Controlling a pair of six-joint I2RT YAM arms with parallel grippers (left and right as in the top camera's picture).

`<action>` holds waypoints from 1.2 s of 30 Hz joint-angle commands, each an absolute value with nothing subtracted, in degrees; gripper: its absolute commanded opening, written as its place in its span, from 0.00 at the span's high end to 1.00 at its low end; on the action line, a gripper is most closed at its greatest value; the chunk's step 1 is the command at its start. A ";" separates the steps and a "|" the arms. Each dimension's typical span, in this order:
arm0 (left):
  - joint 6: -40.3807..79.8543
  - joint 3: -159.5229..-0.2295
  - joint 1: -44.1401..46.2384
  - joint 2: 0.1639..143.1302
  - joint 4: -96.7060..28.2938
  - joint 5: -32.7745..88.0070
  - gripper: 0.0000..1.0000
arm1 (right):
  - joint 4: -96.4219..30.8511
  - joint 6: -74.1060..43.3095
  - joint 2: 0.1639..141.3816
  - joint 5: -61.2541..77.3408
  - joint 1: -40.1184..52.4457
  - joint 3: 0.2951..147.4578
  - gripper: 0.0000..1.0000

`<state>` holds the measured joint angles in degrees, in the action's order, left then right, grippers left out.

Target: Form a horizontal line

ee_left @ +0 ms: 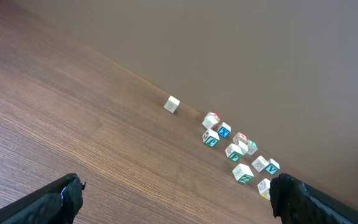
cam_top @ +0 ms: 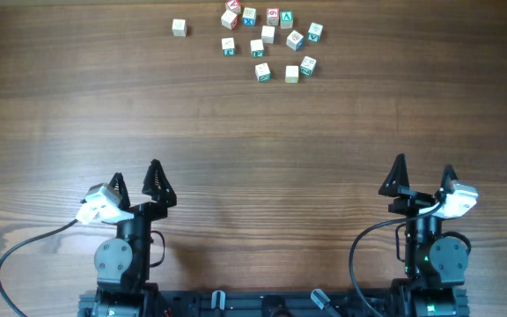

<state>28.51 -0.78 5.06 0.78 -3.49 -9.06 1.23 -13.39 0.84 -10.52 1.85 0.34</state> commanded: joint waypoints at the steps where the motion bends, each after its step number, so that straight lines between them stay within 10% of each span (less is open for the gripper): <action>1: 27.20 -0.32 4.60 0.16 -3.42 -8.58 0.00 | 1.32 -13.69 0.60 -9.89 2.13 0.30 0.00; 16: 27.27 -0.32 4.60 0.16 -2.02 -14.13 0.00 | 1.32 -13.69 0.60 -9.89 2.13 0.30 0.00; 24: 25.67 -2.70 4.64 1.10 -7.33 12.84 0.00 | 1.32 -13.67 0.58 -9.89 2.13 0.30 0.00; 36: 12.10 -43.18 4.67 29.28 -20.84 4.80 0.00 | 1.30 -13.69 0.60 -9.91 2.13 0.30 0.00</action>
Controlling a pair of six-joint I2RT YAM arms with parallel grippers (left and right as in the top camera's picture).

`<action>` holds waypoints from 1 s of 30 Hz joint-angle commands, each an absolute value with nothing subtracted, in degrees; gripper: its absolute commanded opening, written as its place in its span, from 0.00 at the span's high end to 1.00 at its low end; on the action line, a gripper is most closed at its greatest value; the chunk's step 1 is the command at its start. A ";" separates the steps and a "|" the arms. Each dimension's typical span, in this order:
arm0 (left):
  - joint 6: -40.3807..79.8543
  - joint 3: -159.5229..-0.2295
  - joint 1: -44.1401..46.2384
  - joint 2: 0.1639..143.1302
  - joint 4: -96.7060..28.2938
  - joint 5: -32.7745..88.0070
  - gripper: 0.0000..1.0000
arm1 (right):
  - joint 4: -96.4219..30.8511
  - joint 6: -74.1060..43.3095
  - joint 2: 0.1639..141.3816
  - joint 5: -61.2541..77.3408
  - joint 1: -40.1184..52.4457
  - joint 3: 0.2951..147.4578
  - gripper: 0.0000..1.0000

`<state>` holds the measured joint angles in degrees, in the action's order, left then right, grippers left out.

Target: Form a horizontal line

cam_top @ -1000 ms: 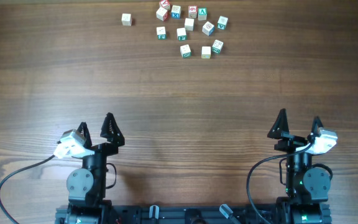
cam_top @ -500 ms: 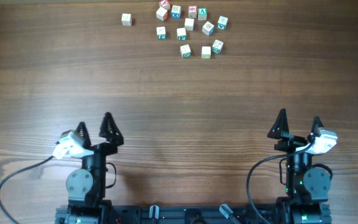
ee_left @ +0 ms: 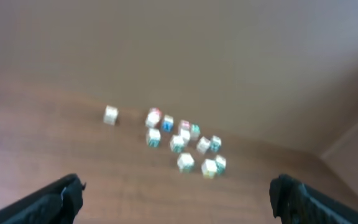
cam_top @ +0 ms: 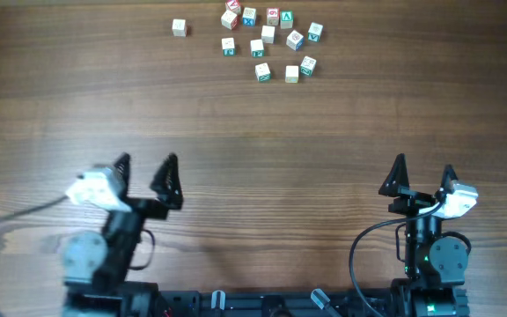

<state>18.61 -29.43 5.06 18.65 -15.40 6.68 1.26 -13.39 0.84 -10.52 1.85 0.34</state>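
Observation:
Several small lettered cubes lie in a loose cluster [cam_top: 271,40] at the far middle of the table, with one lone cube [cam_top: 179,27] off to their left. The left wrist view, blurred, shows the same cluster [ee_left: 182,143] and the lone cube [ee_left: 110,114] far ahead. My left gripper [cam_top: 145,169] is open near the front left, nothing between its fingers [ee_left: 61,199]. My right gripper [cam_top: 422,172] stands open at the front right, empty too.
The wooden table [cam_top: 253,123] stretches bare between the grippers and the cubes. A wall and a corner [ee_left: 347,137] show beyond the table's far edge in the left wrist view. Cables trail by both arm bases at the front.
My left arm has turned and shifted slightly left; its wrist view now faces the cube cluster more squarely and is motion-blurred. The right arm and the cubes stand as before.

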 commanded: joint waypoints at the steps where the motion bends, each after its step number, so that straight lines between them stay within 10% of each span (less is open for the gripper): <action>1: 12.14 -47.92 4.64 33.21 -23.49 4.82 0.01 | 1.32 -13.67 0.60 -9.91 2.13 0.30 0.00; 13: 12.43 -95.50 13.74 79.88 -46.41 2.28 0.00 | 1.32 -13.69 0.60 -9.91 2.13 0.30 0.00; 30: 12.93 -101.69 22.68 121.73 -20.05 -3.86 0.00 | 1.32 -13.67 0.60 -9.91 2.13 0.30 0.00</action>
